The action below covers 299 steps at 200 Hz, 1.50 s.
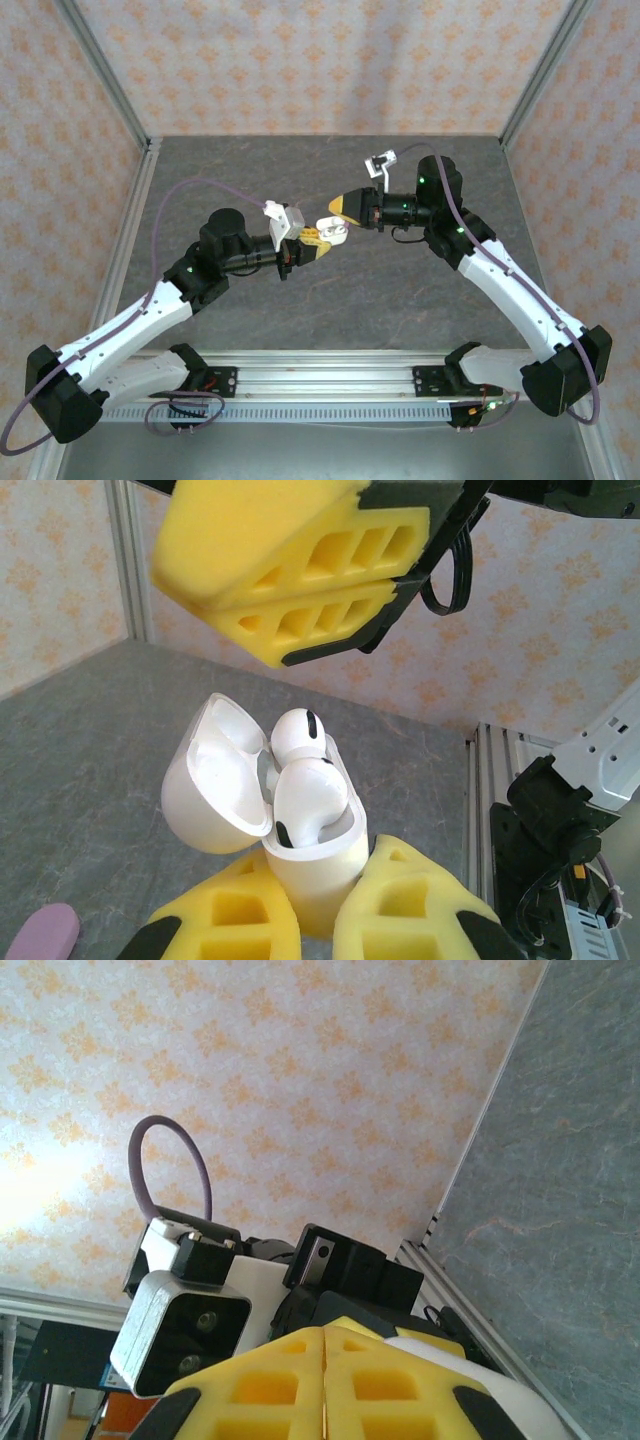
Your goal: Insert the wireless bluetooth earbuds into the charging case
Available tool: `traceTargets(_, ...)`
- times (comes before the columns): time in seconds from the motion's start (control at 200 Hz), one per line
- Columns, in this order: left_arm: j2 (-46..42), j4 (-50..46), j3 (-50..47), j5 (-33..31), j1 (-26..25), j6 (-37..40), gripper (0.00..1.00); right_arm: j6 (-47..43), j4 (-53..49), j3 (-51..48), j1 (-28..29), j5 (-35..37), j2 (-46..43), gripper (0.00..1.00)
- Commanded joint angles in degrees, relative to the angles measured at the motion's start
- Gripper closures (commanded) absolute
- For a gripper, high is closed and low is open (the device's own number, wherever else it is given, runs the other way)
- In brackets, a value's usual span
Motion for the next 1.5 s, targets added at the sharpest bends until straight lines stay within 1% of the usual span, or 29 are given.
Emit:
traceTargets(0.0,-0.2,3.0,1.7,-0.8,-0.1,0.5,1.00,-3.3,-0.4,0.1,-0.4,-1.7,-1.7,0.91)
traceTargets(0.085,0.2,2.8,2.0,-0.4,-0.1,0.5,1.00,-6.7,-6.3,0.7,-1.1,1.5,-2.5,0.91)
traceTargets(0.14,0.3,2.7,2.2,-0.2,-0.1,0.6,1.00,-7.2,-8.4,0.8,-1.9,3.3,-2.8,0.89)
traceTargets(0.295,0.5,3.1,2.3,1.4,0.0,0.6,1.00,-7.2,-11.5,0.7,-5.1,9.0,-3.6,0.85)
traceTargets(0.38,0.6,3.6,2.3,2.8,-0.1,0.7,1.00,-7.2,-12.9,0.7,-6.5,12.0,-3.8,0.81)
traceTargets(0.45,0.6,4.2,2.4,4.0,-0.1,0.6,1.00,-7.2,-13.2,0.8,-6.7,13.1,-3.6,0.77)
traceTargets(0.555,1.3,4.5,3.4,6.4,-0.1,0.7,1.00,-4.8,-10.4,0.3,-6.7,9.9,-2.3,0.73)
traceTargets(0.65,2.5,4.1,4.6,8.4,-0.2,1.0,1.00,-1.9,-6.9,-0.6,-6.6,6.1,-1.0,0.73)
traceTargets(0.791,4.1,3.5,5.9,9.6,-0.4,1.5,1.00,-2.5,-6.5,-0.6,-5.2,3.0,-0.4,0.70)
traceTargets(0.921,4.8,3.5,6.1,9.5,-0.5,1.7,1.00,-2.9,-6.5,-0.4,-3.9,-0.2,-0.4,0.67)
traceTargets(1.186,5.1,3.4,6.0,8.3,-0.5,1.6,1.00,-3.6,-6.5,0.0,-1.1,-5.7,-0.3,0.66)
traceTargets(1.491,4.6,2.3,5.6,7.0,-0.5,1.4,1.00,-4.6,-6.6,0.4,-0.7,-6.3,-0.3,0.67)
